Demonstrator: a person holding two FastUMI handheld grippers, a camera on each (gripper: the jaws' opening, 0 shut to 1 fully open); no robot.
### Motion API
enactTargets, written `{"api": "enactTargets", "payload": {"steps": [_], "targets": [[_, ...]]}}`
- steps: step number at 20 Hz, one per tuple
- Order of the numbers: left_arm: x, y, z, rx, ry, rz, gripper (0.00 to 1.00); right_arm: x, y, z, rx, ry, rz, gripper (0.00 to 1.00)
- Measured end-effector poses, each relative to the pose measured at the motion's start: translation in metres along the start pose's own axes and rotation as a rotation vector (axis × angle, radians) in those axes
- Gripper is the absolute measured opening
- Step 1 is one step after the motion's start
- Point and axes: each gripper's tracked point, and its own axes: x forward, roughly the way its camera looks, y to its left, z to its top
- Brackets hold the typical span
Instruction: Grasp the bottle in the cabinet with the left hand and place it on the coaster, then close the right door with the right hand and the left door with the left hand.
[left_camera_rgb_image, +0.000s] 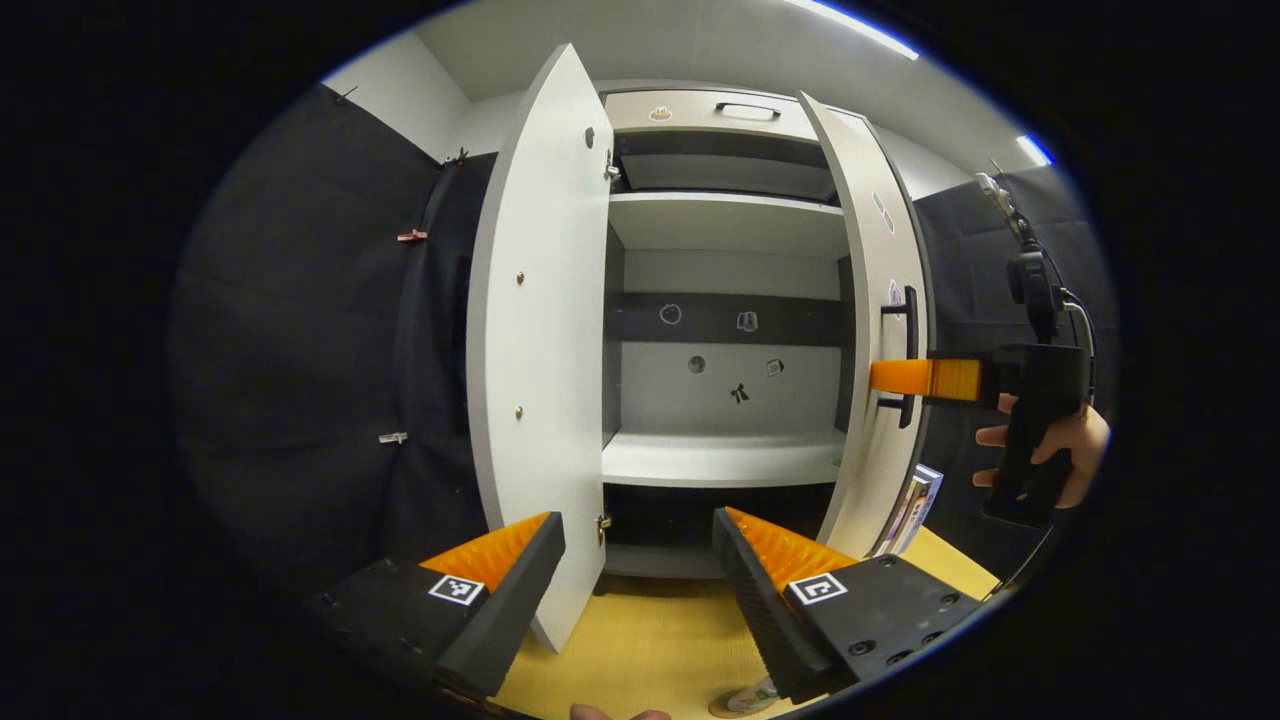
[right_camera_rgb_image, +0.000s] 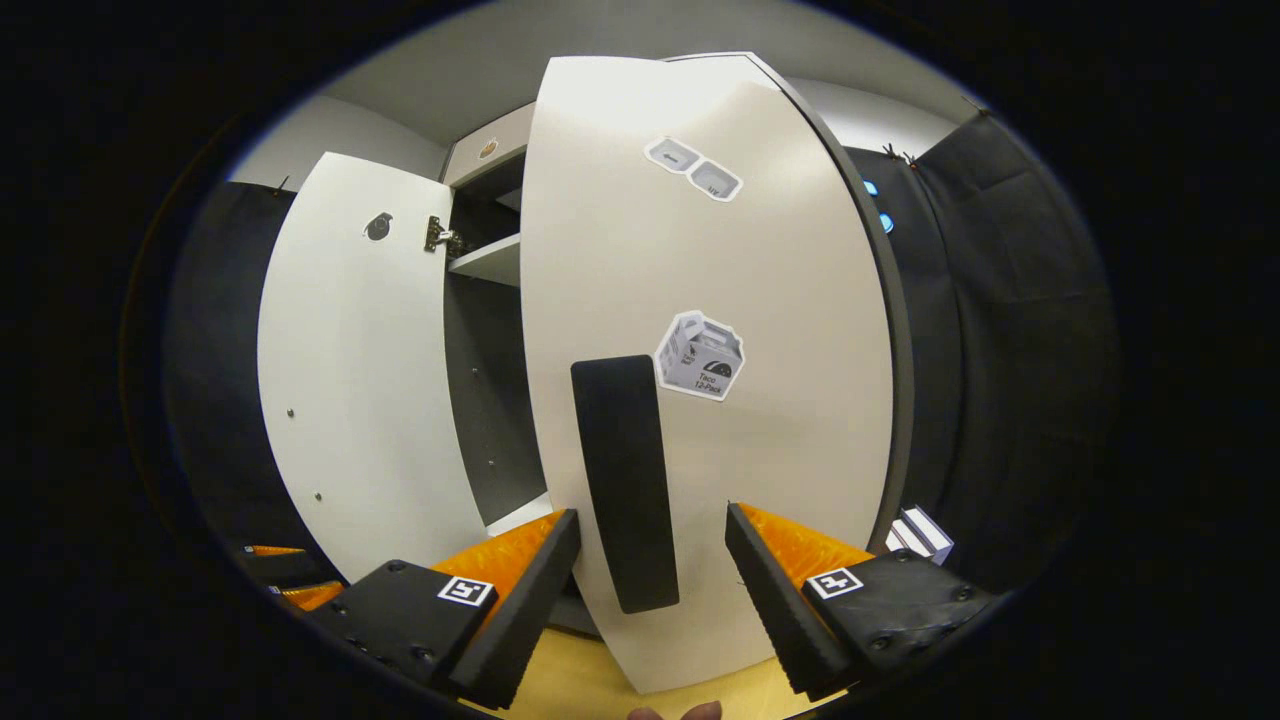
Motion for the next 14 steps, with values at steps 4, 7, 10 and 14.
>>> {"api": "enactTargets", "payload": {"steps": [4,7,10,14], "targets": [[0.002,0.001,0.001,-0.009,0.0,-0.008,0.95,0.023,0.005,-0.002,-0.004,-0.002,-0.002,0.98],[0.002,0.002,0.002,0.004,-0.002,-0.007,0.95,0.038,0.005,-0.002,-0.019,-0.008,-0.014,0.97],[0.001,0.004,0.002,-0.006,0.003,-0.004,0.95,0.046,0.005,-0.004,-0.023,-0.009,-0.029,0.97],[-0.005,0.011,0.004,-0.009,0.001,-0.003,0.95,0.054,0.004,-0.007,-0.057,-0.011,-0.057,0.97]]}}
